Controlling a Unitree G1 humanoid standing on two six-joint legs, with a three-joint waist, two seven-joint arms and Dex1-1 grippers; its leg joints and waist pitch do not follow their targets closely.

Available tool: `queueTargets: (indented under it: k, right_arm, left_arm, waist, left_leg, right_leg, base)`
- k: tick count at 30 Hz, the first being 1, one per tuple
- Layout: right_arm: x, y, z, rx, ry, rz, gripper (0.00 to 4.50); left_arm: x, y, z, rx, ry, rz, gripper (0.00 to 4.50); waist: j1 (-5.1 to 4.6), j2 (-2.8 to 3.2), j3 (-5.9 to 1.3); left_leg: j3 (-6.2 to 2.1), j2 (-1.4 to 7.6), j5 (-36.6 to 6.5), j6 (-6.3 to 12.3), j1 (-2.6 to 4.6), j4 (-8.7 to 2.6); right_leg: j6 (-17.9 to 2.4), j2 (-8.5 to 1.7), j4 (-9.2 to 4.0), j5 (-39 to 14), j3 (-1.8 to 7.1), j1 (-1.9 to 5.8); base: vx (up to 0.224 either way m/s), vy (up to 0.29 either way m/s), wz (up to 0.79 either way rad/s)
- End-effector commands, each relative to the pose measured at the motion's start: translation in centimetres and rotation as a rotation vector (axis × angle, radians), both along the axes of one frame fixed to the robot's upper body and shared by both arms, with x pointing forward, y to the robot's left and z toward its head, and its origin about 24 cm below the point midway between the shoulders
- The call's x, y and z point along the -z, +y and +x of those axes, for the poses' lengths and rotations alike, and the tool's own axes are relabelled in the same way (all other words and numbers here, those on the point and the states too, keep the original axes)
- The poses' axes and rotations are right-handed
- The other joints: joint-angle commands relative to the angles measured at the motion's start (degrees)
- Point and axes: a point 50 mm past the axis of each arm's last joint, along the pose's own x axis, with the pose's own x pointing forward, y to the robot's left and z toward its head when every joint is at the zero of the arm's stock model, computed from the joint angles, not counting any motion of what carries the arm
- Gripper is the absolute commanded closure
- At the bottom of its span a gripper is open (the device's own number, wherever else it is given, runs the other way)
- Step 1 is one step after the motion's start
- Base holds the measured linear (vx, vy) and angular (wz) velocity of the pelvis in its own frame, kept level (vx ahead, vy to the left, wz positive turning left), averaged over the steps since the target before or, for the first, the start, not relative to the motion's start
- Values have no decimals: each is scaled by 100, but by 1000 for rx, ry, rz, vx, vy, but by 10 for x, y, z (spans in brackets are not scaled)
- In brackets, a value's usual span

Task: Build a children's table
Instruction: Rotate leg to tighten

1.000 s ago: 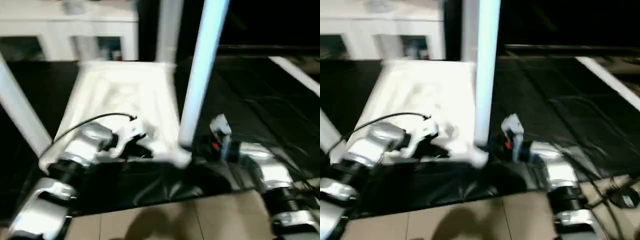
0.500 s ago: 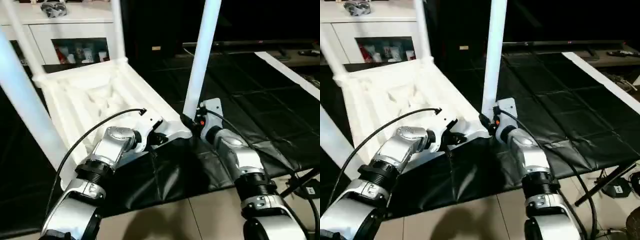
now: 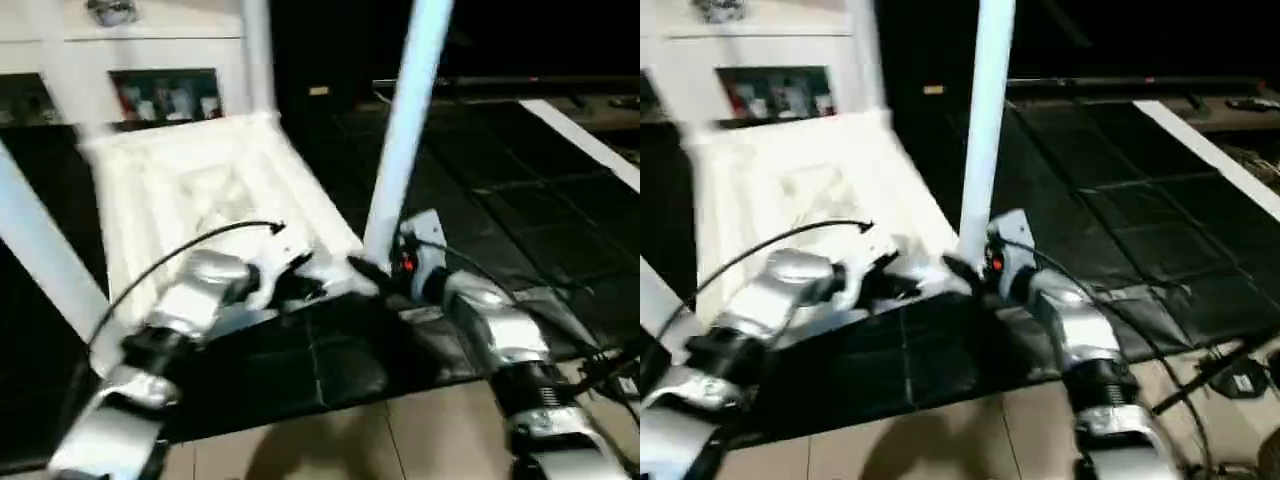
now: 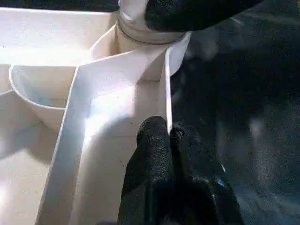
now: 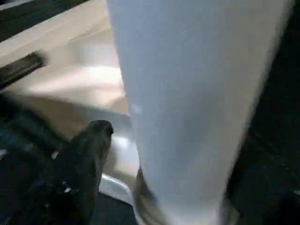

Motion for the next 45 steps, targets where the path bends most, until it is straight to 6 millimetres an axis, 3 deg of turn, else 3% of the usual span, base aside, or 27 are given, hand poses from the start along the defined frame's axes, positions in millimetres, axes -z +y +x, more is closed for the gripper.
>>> queueTargets:
  k: [1,2,7,12,15,27,39,45]
  right_arm:
    - [0,3,-8,-128,3,15,32]
    - [-5,-3,-11,-210,-12,17,15]
    - [-10,-14,-18,-393,5,-23,4]
    - [-15,-24,-19,-510,27,-45,4]
    - [-17,-27,-19,-552,38,-35,4]
    - [-18,-30,-26,-710,77,-8,101]
    - [-14,-27,-28,-742,102,10,198]
    - [-10,-21,-32,-697,105,58,237]
  left_arm:
    - [-8,-15,-7,160,-9,-42,450]
    - [-10,-9,-9,206,3,-38,450]
    - [-12,1,-13,293,32,1,450]
    - [-13,9,-17,384,63,42,450]
    - [-13,11,-20,420,79,48,450]
    - [-14,19,-21,476,84,90,450]
    - [-13,19,-21,481,84,96,450]
    - [-9,17,-13,364,64,97,450]
  waist:
    - [-2,39,-328]
    - [39,45,-335]
    - [111,14,-340]
    - [169,10,-330]
    - [181,13,-333]
    - [193,-26,-342]
    - [196,-9,-357]
    - [220,-23,-345]
  left_leg:
    - [49,57,-1174,263,25,-323]
    - [61,59,-1141,279,42,-315]
    - [65,68,-932,336,-9,-294]
    - [66,72,-1060,270,9,-297]
    - [64,73,-1031,251,6,-296]
    - [67,70,-950,306,-6,-274]
    - [66,65,-896,297,-4,-263]
    - [76,65,-920,293,3,-262]
  right_leg:
    - [-1125,-378,-439,-1122,270,305]
    - [-1181,-374,-421,-945,276,295]
    - [-1262,-374,-357,-631,256,353]
    - [-1206,-384,-391,-1074,246,323]
    - [-1209,-383,-379,-1034,250,324]
    - [-1248,-379,-361,-1013,239,330]
    - [-1274,-371,-344,-914,237,333]
    - [-1251,-368,-356,-979,243,327]
  base:
    - [0,0,0]
    - [0,0,0]
    - [0,0,0]
    - [0,0,0]
    - [0,0,0]
    - [0,0,0]
    - [0,0,0]
    - [0,0,0]
